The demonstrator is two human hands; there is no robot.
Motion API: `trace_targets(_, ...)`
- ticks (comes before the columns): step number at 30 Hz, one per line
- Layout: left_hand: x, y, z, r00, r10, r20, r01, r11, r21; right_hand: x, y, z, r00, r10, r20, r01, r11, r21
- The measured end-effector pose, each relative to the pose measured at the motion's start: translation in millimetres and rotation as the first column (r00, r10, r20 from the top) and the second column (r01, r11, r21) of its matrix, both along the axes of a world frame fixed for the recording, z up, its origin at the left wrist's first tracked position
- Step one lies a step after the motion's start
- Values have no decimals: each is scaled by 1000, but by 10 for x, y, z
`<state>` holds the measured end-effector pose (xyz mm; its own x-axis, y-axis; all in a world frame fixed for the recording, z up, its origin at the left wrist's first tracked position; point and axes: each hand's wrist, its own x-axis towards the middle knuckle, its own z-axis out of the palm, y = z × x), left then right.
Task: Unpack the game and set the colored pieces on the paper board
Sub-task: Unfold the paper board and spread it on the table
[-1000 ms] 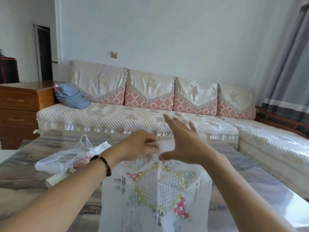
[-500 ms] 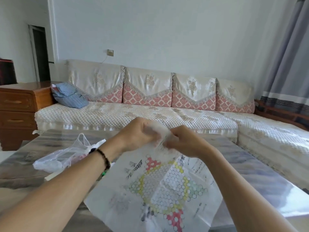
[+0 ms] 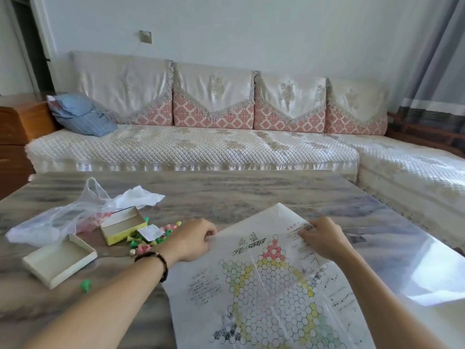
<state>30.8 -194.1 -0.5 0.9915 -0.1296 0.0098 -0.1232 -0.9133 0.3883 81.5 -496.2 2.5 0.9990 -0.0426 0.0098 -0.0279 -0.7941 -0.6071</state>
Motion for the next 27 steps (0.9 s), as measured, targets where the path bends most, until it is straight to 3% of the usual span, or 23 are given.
trace_targets(8, 696, -365, -651, 996, 55, 70, -51, 997, -51, 612, -198, -588, 987, -156, 21, 158, 980, -123)
trace_targets(17, 1496, -320, -890, 979, 146, 141, -132, 986, -101, 1282, -55, -900, 993, -111, 35, 116, 971, -208)
trace_targets(27, 2269, -410, -964, 947, 185, 261, -176, 983, -56, 1887, -201, -929, 993, -120, 22, 122, 984, -127)
